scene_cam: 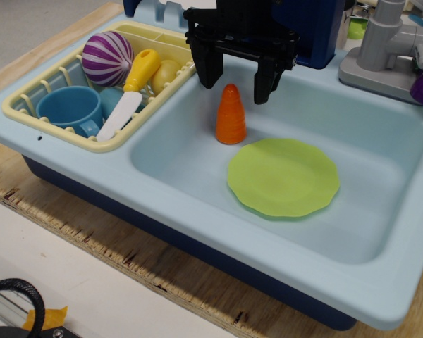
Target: Put carrot on plate
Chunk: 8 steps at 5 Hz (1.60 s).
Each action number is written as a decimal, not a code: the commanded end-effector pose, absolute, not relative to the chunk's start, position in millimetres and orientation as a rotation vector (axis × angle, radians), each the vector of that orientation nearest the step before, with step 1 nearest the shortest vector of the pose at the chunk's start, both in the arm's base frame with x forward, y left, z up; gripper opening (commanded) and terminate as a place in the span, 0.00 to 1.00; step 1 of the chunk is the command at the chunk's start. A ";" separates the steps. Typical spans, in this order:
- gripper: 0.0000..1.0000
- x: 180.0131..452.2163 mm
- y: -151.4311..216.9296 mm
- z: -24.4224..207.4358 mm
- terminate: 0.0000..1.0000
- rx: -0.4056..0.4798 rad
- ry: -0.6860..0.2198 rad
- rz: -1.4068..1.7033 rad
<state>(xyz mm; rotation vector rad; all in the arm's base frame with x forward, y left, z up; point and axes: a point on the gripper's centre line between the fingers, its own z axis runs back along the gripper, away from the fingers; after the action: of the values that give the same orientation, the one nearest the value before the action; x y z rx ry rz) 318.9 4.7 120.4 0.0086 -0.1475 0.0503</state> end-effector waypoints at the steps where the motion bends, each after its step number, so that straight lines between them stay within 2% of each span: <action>1: 1.00 318.6 9.8 121.2 0.00 -0.009 -0.160 0.058; 2: 1.00 311.5 6.7 113.5 0.00 -0.028 -0.140 0.071; 3: 0.00 310.0 7.7 107.0 0.00 -0.041 -0.114 0.080; 5: 0.00 303.4 12.3 107.6 0.00 -0.037 -0.123 0.106; 6: 0.00 301.3 3.6 140.2 0.00 0.022 -0.173 0.120; 7: 0.00 290.5 -18.3 158.7 0.00 0.038 -0.191 0.125; 8: 0.00 287.5 -32.1 165.5 0.00 0.019 -0.202 0.115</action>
<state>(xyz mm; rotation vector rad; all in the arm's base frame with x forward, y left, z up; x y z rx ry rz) 281.4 -39.3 146.0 0.0143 -0.1213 0.1143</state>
